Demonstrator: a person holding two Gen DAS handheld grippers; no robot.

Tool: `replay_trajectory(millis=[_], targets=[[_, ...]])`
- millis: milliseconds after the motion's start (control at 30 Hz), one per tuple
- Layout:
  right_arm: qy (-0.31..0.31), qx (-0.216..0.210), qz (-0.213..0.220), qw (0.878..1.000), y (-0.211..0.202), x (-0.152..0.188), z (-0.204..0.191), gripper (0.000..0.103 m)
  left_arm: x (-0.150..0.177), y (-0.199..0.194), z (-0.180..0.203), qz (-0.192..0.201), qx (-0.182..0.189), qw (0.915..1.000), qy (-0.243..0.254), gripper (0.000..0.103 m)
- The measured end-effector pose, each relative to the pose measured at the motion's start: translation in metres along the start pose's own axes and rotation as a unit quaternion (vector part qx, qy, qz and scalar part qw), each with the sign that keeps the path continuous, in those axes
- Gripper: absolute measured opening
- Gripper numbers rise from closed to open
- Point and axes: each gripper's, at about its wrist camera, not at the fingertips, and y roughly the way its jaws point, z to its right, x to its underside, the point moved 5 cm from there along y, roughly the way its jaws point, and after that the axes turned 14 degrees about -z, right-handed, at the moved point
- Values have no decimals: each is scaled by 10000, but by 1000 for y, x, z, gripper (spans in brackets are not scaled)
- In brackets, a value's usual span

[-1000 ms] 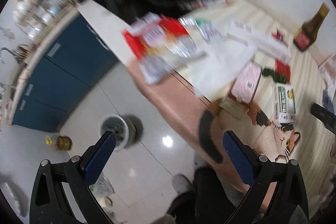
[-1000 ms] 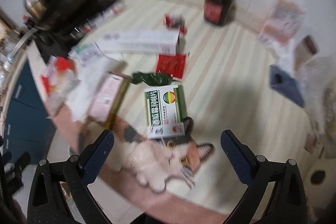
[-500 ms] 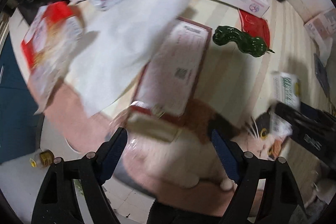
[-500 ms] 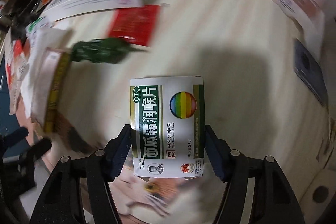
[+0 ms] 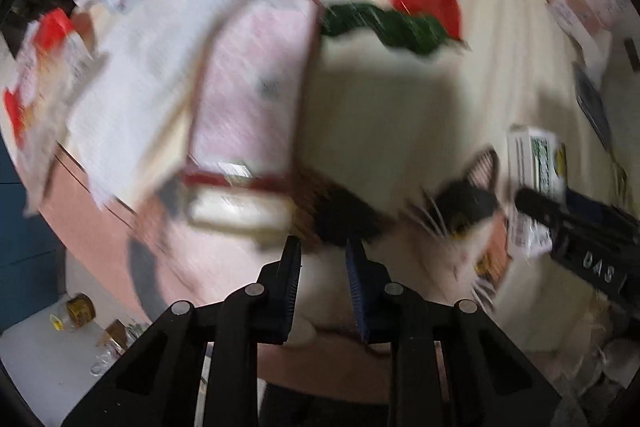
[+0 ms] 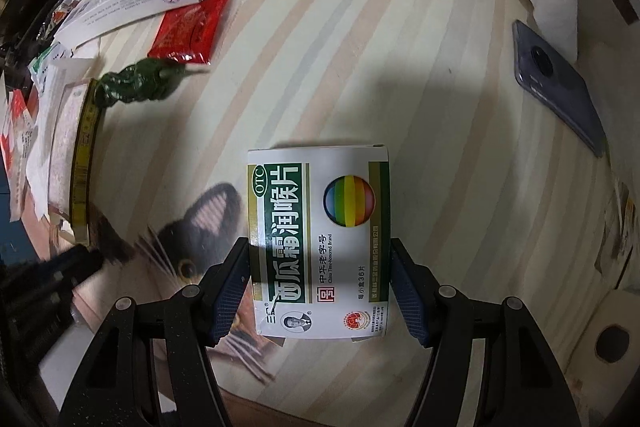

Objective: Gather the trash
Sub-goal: 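Grasp the green-and-white medicine box with the right tool while the left tool grasps the dark red box, then lift both boxes and carry them toward the floor bin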

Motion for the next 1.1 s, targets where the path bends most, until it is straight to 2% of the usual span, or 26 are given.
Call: replay_trajectory(millis=[67, 167, 233, 300, 433, 467, 533, 567, 667, 867, 967, 1100], targets=[[68, -43, -36, 10000, 1, 8, 6, 69, 11, 1, -2, -108, 86, 9999, -21, 20], [221, -219, -12, 9995, 0, 16, 17, 69, 25, -25, -15, 178, 354, 9991, -128, 24], [300, -297, 24, 9991, -2, 17, 24, 69, 29, -45, -30, 432, 433, 9979, -230, 50], [348, -331, 49, 9988, -2, 17, 29, 69, 28, -58, -44, 652, 483, 9962, -309, 61], [318, -372, 153, 9987, 8, 28, 34, 69, -3, -52, -69, 622, 395, 9960, -504, 61], [307, -371, 166, 9987, 7, 33, 34, 69, -16, -50, -64, 571, 384, 9963, -515, 61], [283, -352, 196, 9988, 8, 39, 34, 69, -17, -42, -55, 472, 245, 9972, -529, 62], [278, -337, 182, 9989, 8, 26, 30, 69, -22, -36, -54, 340, 182, 9974, -615, 62], [253, -285, 158, 9991, 3, 32, 33, 69, -22, -22, -43, 173, 145, 9982, -557, 62], [195, -170, 197, 9995, 4, 60, 44, 69, -10, 0, -27, 179, -10, 9986, -504, 57], [174, -116, 165, 9996, 0, 77, 49, 69, 15, 3, -30, 137, -18, 9991, -409, 56], [164, -25, 99, 9998, 9, 105, 61, 69, 54, 23, -14, -187, 105, 9995, -249, 56]])
